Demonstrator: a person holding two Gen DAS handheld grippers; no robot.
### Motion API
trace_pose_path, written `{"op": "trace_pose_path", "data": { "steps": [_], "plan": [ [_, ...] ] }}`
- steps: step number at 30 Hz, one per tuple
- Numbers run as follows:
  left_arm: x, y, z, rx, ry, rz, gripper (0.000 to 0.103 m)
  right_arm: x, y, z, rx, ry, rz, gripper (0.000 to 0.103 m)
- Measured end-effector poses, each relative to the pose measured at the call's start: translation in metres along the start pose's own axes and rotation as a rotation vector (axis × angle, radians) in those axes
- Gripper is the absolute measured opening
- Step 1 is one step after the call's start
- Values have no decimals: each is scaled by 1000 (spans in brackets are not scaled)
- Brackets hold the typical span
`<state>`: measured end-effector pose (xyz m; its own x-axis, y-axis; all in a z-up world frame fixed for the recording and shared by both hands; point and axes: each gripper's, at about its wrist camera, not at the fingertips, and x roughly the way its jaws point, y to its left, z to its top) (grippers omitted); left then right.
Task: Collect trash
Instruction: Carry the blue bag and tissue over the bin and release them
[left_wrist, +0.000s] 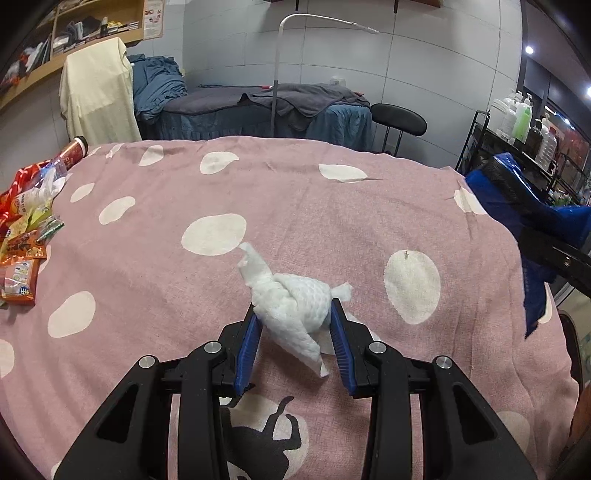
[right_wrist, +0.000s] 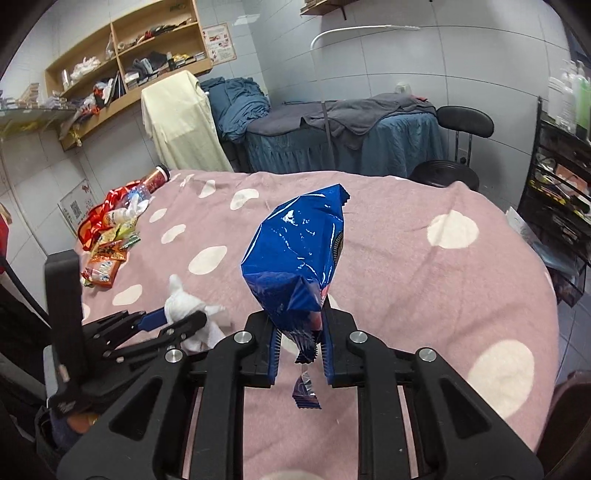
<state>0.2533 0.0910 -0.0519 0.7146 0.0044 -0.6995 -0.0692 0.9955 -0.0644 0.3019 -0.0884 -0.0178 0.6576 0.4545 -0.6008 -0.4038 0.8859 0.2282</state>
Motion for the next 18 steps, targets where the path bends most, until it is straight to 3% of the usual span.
{"op": "trace_pose_path", "data": {
  "steps": [7, 10, 18],
  "plan": [
    [-33, -29, -5, 44, -29, -84, 37, -53, -31, -30, 78, -40, -25, 19],
    [-51, -46, -10, 49, -31, -172, 37, -74, -44, -43, 105, -62, -47, 19],
    [-81, -96, -25, 132, -57, -260, 37, -127, -72, -73, 154, -123, -119, 19]
  ]
}}
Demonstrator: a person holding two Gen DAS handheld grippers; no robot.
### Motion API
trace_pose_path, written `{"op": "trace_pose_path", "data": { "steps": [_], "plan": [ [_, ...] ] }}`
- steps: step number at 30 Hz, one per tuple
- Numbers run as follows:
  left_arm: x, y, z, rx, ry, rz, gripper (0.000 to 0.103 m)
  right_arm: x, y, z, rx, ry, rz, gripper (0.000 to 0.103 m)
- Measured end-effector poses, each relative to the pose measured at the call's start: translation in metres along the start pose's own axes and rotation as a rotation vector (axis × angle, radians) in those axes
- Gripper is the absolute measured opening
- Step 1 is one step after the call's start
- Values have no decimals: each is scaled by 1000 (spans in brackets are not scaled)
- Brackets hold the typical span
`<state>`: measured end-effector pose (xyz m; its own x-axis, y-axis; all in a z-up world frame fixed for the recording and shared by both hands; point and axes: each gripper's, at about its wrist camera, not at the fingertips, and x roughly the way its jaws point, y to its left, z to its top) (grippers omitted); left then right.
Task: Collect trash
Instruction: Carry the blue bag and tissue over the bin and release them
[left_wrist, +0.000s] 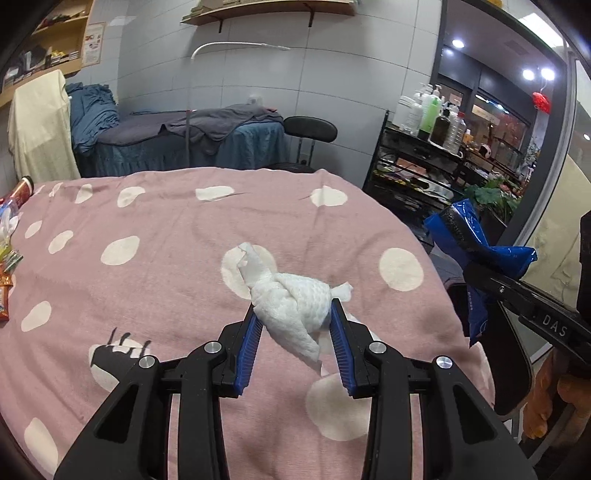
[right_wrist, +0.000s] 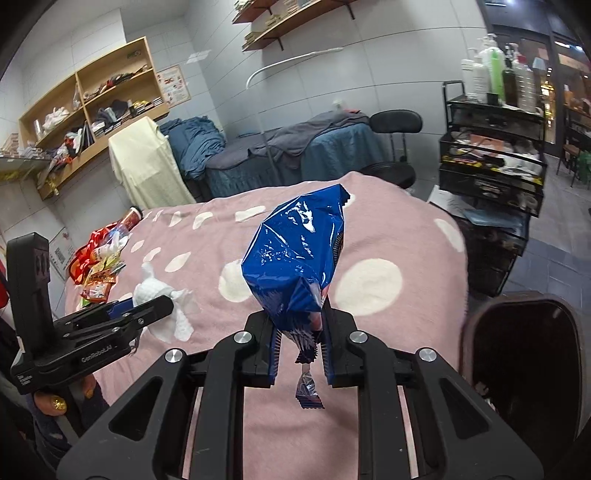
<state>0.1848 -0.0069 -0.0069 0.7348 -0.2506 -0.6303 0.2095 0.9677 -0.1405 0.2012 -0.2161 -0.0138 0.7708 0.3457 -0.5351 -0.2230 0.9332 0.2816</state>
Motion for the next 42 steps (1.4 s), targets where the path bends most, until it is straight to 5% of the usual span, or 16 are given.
{"op": "trace_pose_path", "data": {
  "steps": [15, 21, 30, 36, 42],
  "plan": [
    [2, -71, -17, 98, 30, -112, 37, -52, -73, -42, 149, -34, -168, 19],
    [4, -94, -22, 148, 40, -138, 37, -57, -109, -67, 222, 19, -297, 19],
    [10, -121, -28, 203, 64, -159, 37, -44, -163, -104, 339, 121, -351, 19],
    [15, -131, -32, 226, 81, -159, 37, -39, -171, -118, 343, 139, -393, 61],
    [20, -141, -35, 245, 101, -170, 37, -49, -170, -126, 352, 110, -403, 75]
  ]
}}
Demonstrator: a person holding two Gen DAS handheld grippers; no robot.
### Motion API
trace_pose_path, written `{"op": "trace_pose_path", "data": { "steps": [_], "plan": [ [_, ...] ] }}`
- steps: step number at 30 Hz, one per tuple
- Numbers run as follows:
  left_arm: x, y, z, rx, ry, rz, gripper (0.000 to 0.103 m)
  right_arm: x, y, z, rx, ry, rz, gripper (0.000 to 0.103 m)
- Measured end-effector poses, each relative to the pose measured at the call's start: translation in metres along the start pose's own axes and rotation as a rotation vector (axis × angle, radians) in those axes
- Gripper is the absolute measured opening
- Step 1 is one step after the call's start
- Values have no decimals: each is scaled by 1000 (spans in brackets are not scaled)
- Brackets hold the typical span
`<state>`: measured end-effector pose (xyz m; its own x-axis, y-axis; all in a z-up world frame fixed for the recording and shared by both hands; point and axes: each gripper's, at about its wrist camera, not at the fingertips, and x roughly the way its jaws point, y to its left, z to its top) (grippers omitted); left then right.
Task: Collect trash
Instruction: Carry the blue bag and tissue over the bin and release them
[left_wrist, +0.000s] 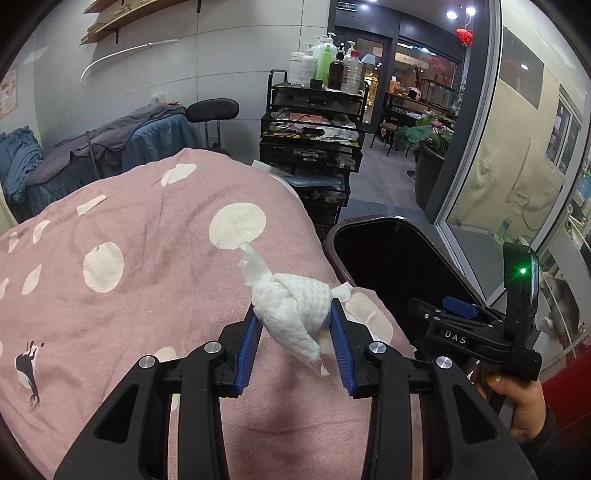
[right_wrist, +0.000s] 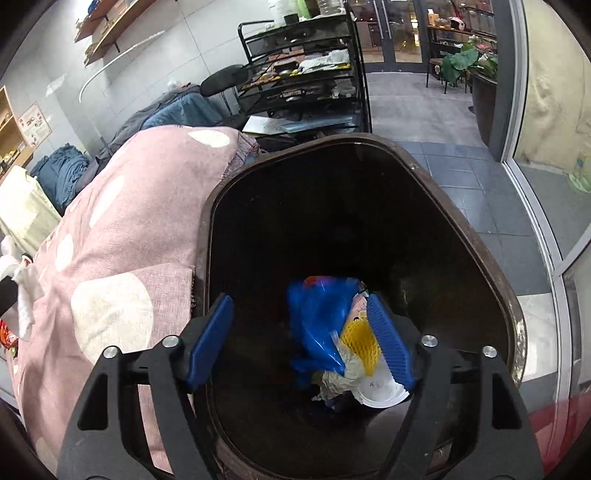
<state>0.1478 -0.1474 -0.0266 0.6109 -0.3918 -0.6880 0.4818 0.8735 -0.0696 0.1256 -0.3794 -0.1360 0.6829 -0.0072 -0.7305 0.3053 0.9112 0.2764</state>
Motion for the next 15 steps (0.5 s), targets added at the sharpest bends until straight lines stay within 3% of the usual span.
{"op": "trace_pose_path", "data": {
  "steps": [3, 15],
  "plan": [
    [2, -6, 2, 11, 4, -9, 37, -8, -4, 1, 10, -34, -8, 83],
    [24, -48, 20, 90, 49, -79, 37, -51, -19, 18, 89, -171, -26, 87]
  ]
}}
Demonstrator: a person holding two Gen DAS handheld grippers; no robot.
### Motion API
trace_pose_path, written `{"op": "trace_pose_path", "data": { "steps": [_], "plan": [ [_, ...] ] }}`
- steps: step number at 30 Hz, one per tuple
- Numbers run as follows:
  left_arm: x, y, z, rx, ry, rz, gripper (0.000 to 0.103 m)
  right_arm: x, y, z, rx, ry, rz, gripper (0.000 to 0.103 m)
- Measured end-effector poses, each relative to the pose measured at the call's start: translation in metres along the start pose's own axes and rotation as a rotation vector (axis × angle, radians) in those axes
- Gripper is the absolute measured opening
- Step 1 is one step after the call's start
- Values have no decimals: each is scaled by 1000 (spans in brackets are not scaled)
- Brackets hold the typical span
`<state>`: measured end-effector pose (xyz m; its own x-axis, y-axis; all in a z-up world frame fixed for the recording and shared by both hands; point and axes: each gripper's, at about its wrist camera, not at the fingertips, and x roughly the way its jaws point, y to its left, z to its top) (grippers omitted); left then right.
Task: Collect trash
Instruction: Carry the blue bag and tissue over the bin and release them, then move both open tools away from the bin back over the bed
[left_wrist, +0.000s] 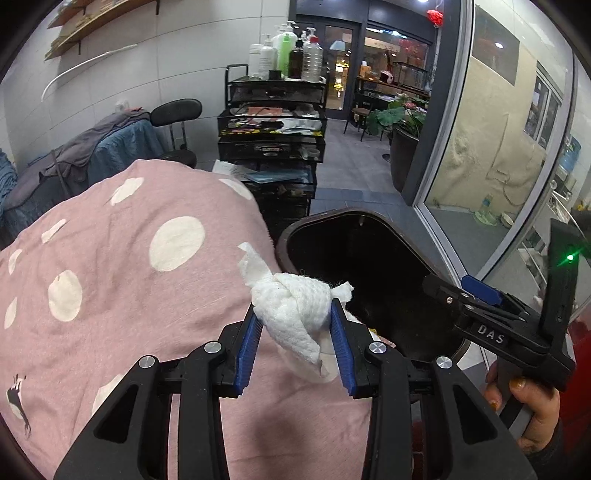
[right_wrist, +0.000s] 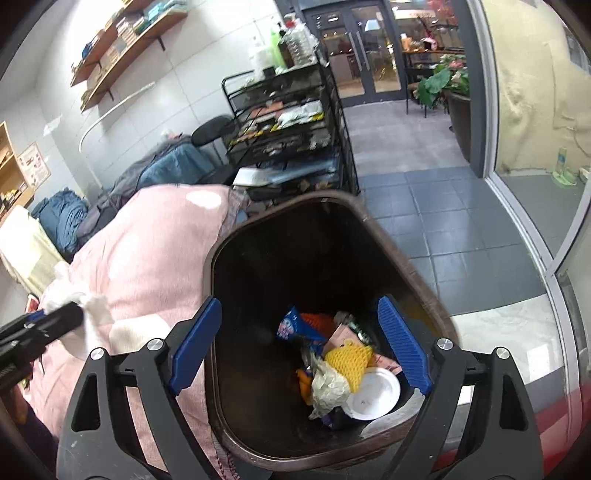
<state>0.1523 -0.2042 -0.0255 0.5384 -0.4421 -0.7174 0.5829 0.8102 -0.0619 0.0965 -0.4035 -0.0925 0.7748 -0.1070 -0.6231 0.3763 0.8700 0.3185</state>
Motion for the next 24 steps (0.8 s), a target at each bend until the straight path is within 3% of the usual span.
{"op": "trace_pose_path", "data": {
  "steps": [4, 18, 22, 24],
  "plan": [
    [16, -10, 9, 18, 37, -24, 37, -8, -8, 5, 15, -26, -26, 87],
    [66, -42, 23, 102, 135, 2, 38, -22, -39, 15, 97, -68, -78, 87],
    [72, -49, 24, 131, 139, 19, 43, -23, -43, 16, 105, -68, -83, 87],
    [75, -52, 22, 147, 142, 24, 53, -22, -44, 16, 107, -69, -82, 87]
  ]
}}
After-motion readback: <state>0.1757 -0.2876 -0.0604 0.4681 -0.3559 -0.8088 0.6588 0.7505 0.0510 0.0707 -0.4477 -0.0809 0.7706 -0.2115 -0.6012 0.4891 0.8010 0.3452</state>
